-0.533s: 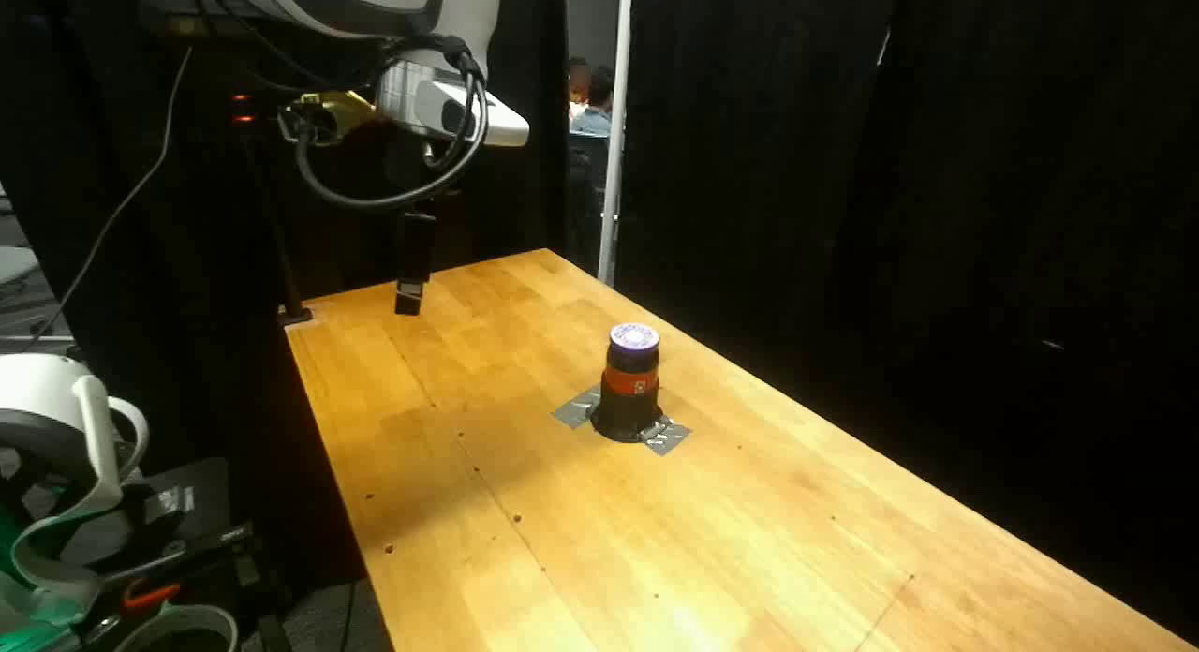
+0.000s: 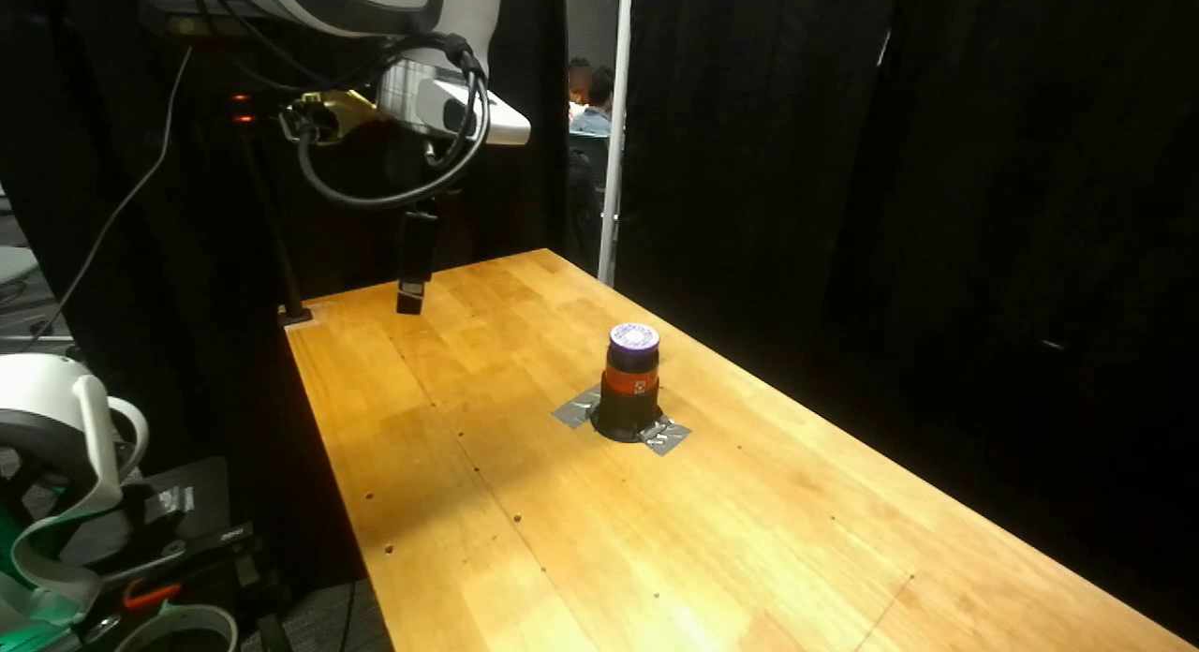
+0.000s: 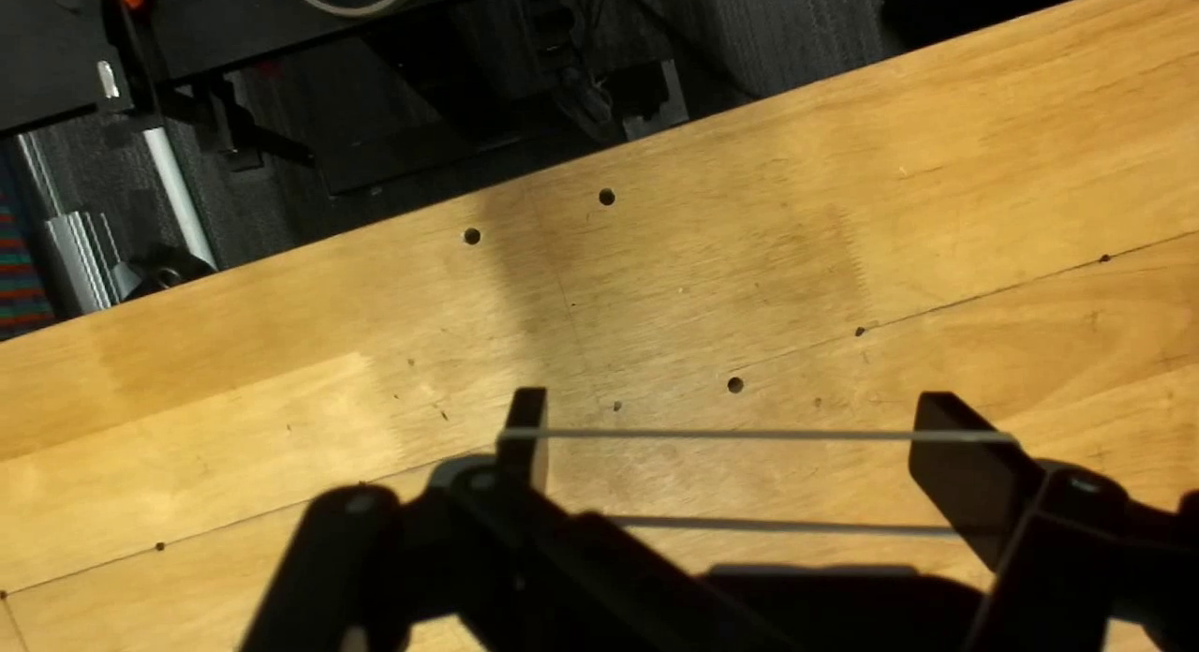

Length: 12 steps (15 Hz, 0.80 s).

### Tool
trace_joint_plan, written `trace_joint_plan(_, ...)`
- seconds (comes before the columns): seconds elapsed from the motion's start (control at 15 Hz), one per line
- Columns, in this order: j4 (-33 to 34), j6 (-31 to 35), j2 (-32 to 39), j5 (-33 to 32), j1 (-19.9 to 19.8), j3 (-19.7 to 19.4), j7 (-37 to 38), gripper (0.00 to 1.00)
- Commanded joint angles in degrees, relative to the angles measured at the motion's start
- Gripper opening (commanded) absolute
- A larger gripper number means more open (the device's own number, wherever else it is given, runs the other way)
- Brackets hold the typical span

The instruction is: Put the elastic around the bottle on the table

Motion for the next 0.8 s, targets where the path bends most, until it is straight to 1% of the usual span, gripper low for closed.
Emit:
trace_joint_plan(0.0,2.1,-0.1,1.8,-2.7,0.3,-1.9,-2.8,1.00)
trace_joint_plan(0.27,9.3,-0.9,7.9,-9.3,-0.4,-4.6,-10.6,1.00)
trace_joint_plan(0.33,12.7,-0.9,10.6,-10.2,-0.5,-5.3,-14.1,1.00)
trace_joint_plan(0.53,20.3,0.4,17.2,-10.8,-0.3,-6.6,-23.7,1.00)
trace_joint_plan(0.73,29.9,0.2,26.0,-9.5,-0.3,-6.7,-31.4,1.00)
